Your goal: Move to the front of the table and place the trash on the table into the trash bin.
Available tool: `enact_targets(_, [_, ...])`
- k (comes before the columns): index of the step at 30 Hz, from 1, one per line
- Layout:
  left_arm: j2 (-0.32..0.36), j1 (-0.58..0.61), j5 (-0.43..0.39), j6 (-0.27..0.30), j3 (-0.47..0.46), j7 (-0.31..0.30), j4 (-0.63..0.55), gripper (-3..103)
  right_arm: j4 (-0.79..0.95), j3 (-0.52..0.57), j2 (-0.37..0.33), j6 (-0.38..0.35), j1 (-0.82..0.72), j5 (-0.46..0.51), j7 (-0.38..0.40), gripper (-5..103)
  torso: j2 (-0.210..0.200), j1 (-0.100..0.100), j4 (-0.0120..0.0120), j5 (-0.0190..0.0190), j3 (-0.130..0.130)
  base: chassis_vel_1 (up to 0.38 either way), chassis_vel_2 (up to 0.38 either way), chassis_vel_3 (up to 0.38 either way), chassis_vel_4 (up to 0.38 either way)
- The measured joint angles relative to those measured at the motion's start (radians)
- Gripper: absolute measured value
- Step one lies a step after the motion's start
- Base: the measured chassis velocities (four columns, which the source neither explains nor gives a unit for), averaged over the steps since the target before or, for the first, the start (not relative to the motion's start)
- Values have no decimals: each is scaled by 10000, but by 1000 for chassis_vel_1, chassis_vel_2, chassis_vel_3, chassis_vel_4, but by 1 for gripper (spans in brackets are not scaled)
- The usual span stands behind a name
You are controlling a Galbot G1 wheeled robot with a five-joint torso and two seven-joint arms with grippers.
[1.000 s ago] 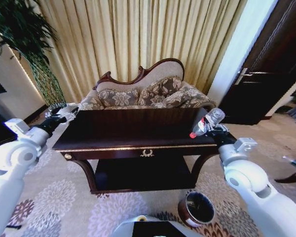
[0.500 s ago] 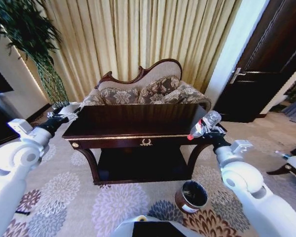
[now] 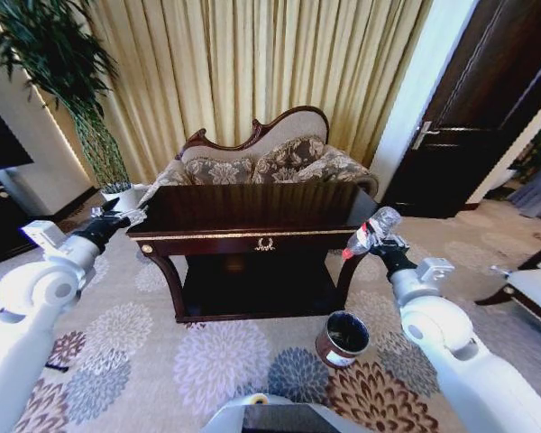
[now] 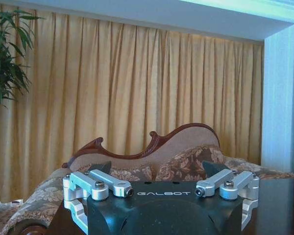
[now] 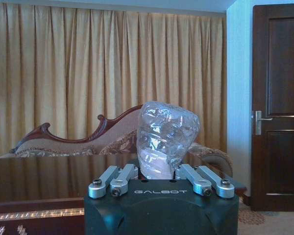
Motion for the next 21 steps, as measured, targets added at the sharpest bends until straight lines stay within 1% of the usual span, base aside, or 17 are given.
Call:
enact_targets(2, [-3, -3, 0, -15, 5, -18, -16, 100, -65, -70, 32, 66, -1, -110, -13, 28, 0, 0, 0, -1, 0, 186, -190, -183, 166])
enact_targets(3, [-33, 6, 6, -28, 9, -38, -38, 100, -214, -239, 109, 212, 0, -366, -75, 28, 0, 0, 3, -3, 0, 182, -169, -179, 150])
enact_targets(6, [-54, 26, 32, -45, 11, -45, -46, 100, -280, -312, 152, 273, 7, -457, -102, 28, 1, 0, 1, -4, 0, 182, -130, -165, 150])
enact_targets(8, [-137, 185, 118, -124, -9, -48, -136, 100, -598, -540, 412, 408, -9, -758, -419, 28, 6, -6, 1, -1, -4, 80, -69, -56, 62])
enact_targets(12, [-226, 354, 206, -191, -51, -48, -227, 100, -1127, -712, 686, 547, -13, -1034, -673, 28, 4, -4, 1, -2, -1, 12, -17, -9, 15])
enact_targets(14, [-340, 459, 245, -205, -70, -86, -347, 100, -1899, -988, 1025, 820, 65, -1376, -860, 28, -3, 5, 0, 0, 4, 0, 0, 0, 0])
enact_targets(15, [-340, 459, 245, -205, -70, -86, -347, 100, -1899, -988, 1025, 820, 65, -1376, -860, 28, -3, 5, 0, 0, 4, 0, 0, 0, 0])
enact_targets(17, [-406, 489, 270, -207, -70, -152, -408, 100, -2600, -1145, 1256, 973, 232, -1666, -1115, 28, -4, 6, -1, -3, 3, 0, 0, 0, 0])
enact_targets(18, [-453, 561, 276, -214, -88, -205, -482, 100, -3476, -1280, 1489, 1092, 472, -1940, -1477, 28, -3, 6, -2, -1, 3, 0, 0, 0, 0])
enact_targets(19, [-474, 662, 277, -223, -149, -227, -546, 100, -4176, -1355, 1666, 1095, 708, -1966, -1682, 28, -3, 5, 3, -2, 3, 0, 0, 0, 0])
enact_targets(20, [-474, 662, 277, -223, -149, -227, -546, 100, -4176, -1355, 1666, 1095, 708, -1966, -1682, 28, -3, 5, 3, -2, 3, 0, 0, 0, 0])
enact_targets(21, [-479, 755, 276, -238, -213, -238, -588, 100, -4723, -1415, 1812, 1059, 939, -1901, -1754, 28, -3, 4, 0, 2, 2, 0, 0, 0, 0])
